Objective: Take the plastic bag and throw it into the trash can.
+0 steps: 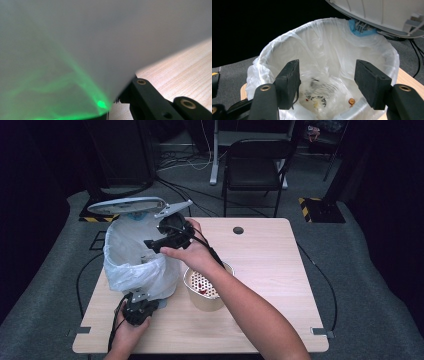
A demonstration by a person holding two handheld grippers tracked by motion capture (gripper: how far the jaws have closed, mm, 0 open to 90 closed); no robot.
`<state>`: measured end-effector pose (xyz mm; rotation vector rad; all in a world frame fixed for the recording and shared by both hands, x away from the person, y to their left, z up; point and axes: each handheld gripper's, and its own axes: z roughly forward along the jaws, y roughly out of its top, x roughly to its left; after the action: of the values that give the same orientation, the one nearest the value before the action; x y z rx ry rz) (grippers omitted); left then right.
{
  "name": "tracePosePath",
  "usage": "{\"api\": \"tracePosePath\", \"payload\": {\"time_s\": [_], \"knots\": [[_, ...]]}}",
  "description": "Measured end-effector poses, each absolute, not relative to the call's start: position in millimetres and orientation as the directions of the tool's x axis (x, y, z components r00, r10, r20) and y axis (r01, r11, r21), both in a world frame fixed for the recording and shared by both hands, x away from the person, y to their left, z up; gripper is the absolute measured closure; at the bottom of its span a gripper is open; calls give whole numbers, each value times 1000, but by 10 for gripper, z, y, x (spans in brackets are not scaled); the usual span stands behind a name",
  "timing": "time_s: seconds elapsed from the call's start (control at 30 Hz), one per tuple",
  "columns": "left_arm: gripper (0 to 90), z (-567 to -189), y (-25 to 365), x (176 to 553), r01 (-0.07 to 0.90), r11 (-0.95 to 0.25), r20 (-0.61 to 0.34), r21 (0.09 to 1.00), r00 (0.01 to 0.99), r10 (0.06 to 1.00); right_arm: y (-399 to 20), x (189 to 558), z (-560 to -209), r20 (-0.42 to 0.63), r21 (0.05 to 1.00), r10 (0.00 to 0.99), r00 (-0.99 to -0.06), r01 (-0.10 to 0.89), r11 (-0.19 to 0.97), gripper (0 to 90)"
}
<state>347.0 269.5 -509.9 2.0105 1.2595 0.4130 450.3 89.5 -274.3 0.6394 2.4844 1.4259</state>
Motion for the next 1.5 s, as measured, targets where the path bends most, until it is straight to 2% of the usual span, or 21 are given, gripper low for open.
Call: {"api": "tracePosePath", "payload": {"time_s": [0.3, 0.33, 0.43, 0.5, 0.53, 0.57, 0.63, 0.7, 0.9, 1.0, 1.1, 1.17, 1.2, 1.23, 1.27, 1.5], "knots": [[883, -5096, 2706, 3473, 648, -274, -99, 711, 477, 873, 671, 4396, -2743, 11, 856, 457, -889, 245, 455, 372], [883, -5088, 2721, 3479, 641, -300, -73, 707, 488, 870, 640, 4393, -2751, 12, 855, 460, -888, 248, 456, 372], [884, -5094, 2706, 3479, 636, -285, -96, 717, 494, 864, 538, 4389, -2772, 20, 858, 460, -888, 251, 448, 368], [883, -5076, 2745, 3486, 639, -339, -58, 690, 516, 855, 470, 4366, -2780, 27, 860, 464, -886, 257, 441, 357], [883, -5103, 2684, 3474, 639, -247, -126, 729, 479, 869, 438, 4349, -2783, 31, 862, 469, -883, 261, 435, 351], [884, -5075, 2747, 3486, 640, -340, -59, 689, 517, 854, 400, 4332, -2789, 29, 862, 466, -885, 258, 436, 345], [884, -5099, 2695, 3471, 651, -262, -105, 712, 468, 878, 325, 4294, -2806, 18, 858, 473, -881, 257, 445, 324], [883, -5096, 2704, 3478, 638, -280, -99, 718, 491, 865, 247, 4261, -2836, 2, 855, 481, -877, 251, 454, 322], [883, -5097, 2696, 3472, 645, -272, -97, 714, 476, 874, 7, 4265, -2936, -2, 845, 521, -853, 277, 457, 338], [883, -5090, 2710, 3478, 638, -291, -92, 713, 496, 863, -113, 4263, -2991, -9, 845, 537, -843, 281, 455, 372], [884, -5094, 2701, 3473, 644, -275, -100, 714, 483, 870, -225, 4259, -3063, -23, 835, 562, -827, 293, 465, 438], [883, -5084, 2723, 3480, 635, -310, -83, 708, 511, 855, -306, 4280, -3128, -45, 832, 567, -823, 283, 477, 496], [883, -5092, 2704, 3476, 638, -281, -101, 717, 493, 864, -345, 4290, -3160, -47, 829, 569, -821, 286, 481, 522], [883, -5084, 2724, 3480, 637, -308, -83, 707, 508, 857, -380, 4292, -3193, -44, 826, 582, -812, 298, 479, 540], [884, -5097, 2695, 3476, 638, -265, -114, 723, 488, 866, -409, 4298, -3227, -45, 823, 594, -803, 307, 477, 554], [884, -5097, 2698, 3471, 646, -269, -101, 715, 476, 873, -613, 4379, -3486, -23, 808, 614, -789, 348, 476, 603]]}}
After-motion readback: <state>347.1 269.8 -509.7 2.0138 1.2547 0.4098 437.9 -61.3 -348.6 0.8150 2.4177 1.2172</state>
